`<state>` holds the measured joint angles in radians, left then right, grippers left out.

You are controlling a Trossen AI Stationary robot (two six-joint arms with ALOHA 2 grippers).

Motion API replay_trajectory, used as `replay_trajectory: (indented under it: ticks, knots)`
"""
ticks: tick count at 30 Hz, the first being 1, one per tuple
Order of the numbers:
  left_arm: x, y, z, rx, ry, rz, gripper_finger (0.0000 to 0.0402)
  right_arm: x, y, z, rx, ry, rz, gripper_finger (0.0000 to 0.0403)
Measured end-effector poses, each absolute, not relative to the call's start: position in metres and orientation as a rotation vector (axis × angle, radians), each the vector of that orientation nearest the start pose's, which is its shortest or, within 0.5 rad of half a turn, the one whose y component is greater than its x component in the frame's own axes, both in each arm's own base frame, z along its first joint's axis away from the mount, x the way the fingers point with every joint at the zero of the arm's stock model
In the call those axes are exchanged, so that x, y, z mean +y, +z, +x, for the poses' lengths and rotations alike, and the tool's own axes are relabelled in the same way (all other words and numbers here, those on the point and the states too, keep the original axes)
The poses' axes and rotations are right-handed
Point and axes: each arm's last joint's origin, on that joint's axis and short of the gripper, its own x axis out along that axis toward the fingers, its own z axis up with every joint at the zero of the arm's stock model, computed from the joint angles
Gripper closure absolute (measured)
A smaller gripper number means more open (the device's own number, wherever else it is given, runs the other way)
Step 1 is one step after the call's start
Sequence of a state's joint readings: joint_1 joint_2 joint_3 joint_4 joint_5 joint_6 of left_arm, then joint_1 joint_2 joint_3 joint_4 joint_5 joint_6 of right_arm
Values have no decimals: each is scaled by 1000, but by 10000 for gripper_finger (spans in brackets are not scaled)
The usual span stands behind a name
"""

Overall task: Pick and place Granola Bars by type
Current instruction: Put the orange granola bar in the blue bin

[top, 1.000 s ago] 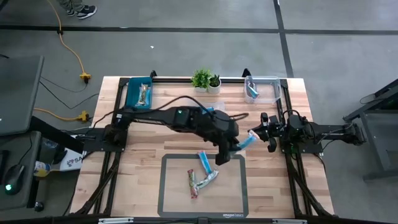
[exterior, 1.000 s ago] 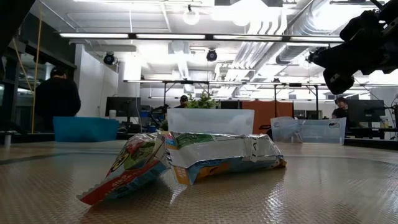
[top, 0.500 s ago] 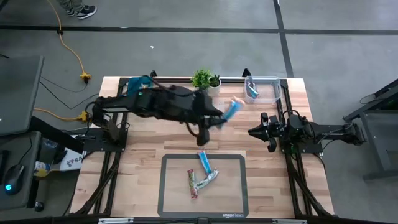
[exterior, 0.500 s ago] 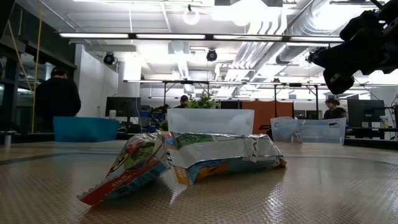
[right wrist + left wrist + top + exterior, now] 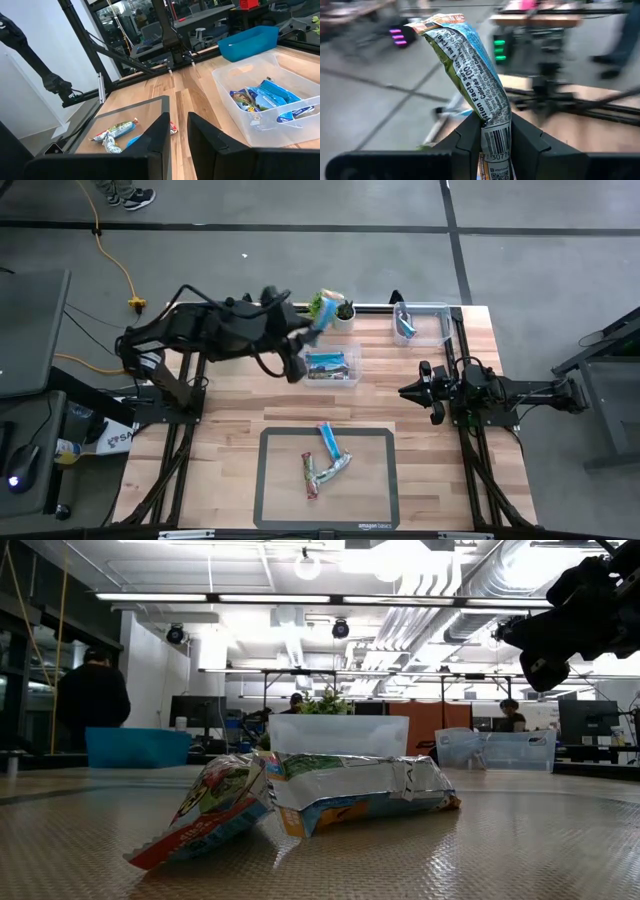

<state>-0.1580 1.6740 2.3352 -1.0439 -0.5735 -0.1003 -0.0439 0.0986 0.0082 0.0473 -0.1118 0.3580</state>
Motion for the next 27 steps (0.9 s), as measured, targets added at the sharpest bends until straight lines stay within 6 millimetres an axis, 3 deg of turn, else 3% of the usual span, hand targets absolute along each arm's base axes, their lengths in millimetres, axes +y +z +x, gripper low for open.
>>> replay_trajectory:
  ticks: [13,22,27]
  knots:
    - [-13,512,256,405,1093,152,323,-1,163,103,55,60,361,351]
    - [-10,506,248,373,1219,178,323,-1,163,103,54,60,361,352]
    - [6,506,248,393,1281,184,323,-1,163,103,54,60,361,350]
